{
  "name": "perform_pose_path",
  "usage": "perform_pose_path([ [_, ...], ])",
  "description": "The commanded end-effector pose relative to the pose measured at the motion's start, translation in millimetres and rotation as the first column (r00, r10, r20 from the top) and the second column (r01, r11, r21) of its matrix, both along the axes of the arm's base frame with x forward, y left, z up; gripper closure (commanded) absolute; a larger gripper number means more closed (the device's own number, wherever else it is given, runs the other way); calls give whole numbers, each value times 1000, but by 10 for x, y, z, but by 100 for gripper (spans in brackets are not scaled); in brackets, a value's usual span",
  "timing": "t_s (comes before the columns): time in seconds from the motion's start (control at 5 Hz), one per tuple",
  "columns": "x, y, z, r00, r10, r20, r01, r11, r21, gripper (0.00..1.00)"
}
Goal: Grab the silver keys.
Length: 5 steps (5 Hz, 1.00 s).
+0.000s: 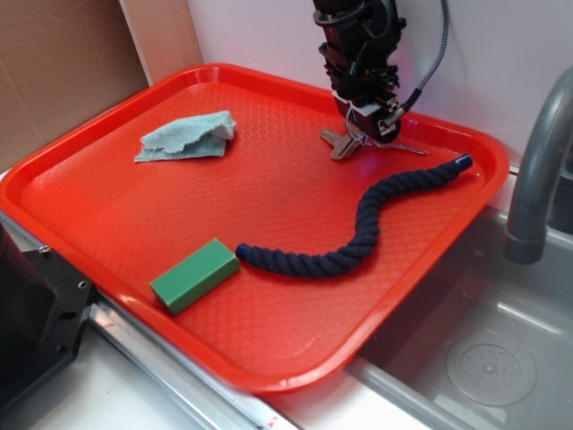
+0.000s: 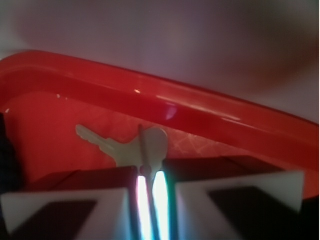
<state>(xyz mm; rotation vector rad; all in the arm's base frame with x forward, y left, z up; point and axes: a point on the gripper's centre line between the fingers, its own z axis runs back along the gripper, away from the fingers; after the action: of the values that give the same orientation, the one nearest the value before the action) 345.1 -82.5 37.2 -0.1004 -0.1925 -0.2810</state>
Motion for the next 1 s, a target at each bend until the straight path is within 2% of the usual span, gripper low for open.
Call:
perform_pose_path([
  [0.0, -37, -3, 500, 994, 107, 13, -108, 990, 89, 100],
  [0.2, -316, 180, 924, 966, 246, -81, -241, 968, 65, 100],
  [0.6, -1159, 396, 1559, 945, 318, -80, -321, 946, -38, 100],
  [0.8, -1350, 467, 1590, 914, 397, -89, -398, 917, -3, 100],
])
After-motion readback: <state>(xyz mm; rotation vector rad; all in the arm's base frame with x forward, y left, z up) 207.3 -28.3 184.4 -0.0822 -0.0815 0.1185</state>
